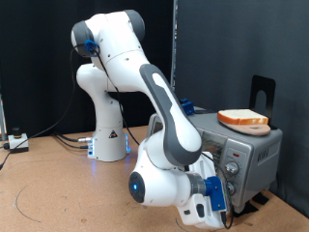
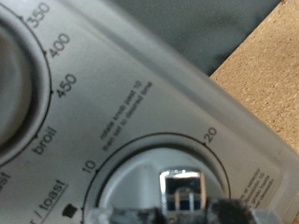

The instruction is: Make a piece of toast with the oven

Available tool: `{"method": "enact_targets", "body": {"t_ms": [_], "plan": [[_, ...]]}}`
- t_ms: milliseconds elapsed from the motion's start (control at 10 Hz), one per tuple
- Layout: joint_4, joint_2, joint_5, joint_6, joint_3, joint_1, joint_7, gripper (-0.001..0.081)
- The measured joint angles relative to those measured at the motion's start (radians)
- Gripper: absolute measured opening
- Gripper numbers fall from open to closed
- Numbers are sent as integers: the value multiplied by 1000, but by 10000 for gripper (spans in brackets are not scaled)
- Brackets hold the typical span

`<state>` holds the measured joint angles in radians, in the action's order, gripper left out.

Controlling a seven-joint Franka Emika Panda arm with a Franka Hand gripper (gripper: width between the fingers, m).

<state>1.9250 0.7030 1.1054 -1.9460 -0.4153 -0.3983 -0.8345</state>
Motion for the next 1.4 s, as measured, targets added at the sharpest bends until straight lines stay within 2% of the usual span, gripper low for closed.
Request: {"method": "enact_targets", "body": {"t_ms": [700,800,900,1000,1100,1200,1300,1400], "plan": [[-2,-6,2,15,0,-2,15,101],[-2,-15,0,27,0,-4,40,266],[-2,-25,-5,39,2,-6,70,266],[-3,-32,-16,56,6,-9,95,447],[-2,-43,-36,63,16,-13,112,582],[-2,-59,-63,65,31,-18,133,582],[-2,-76,-88,65,50,-25,165,746],[-3,-88,-105,67,68,-34,199,790]]}}
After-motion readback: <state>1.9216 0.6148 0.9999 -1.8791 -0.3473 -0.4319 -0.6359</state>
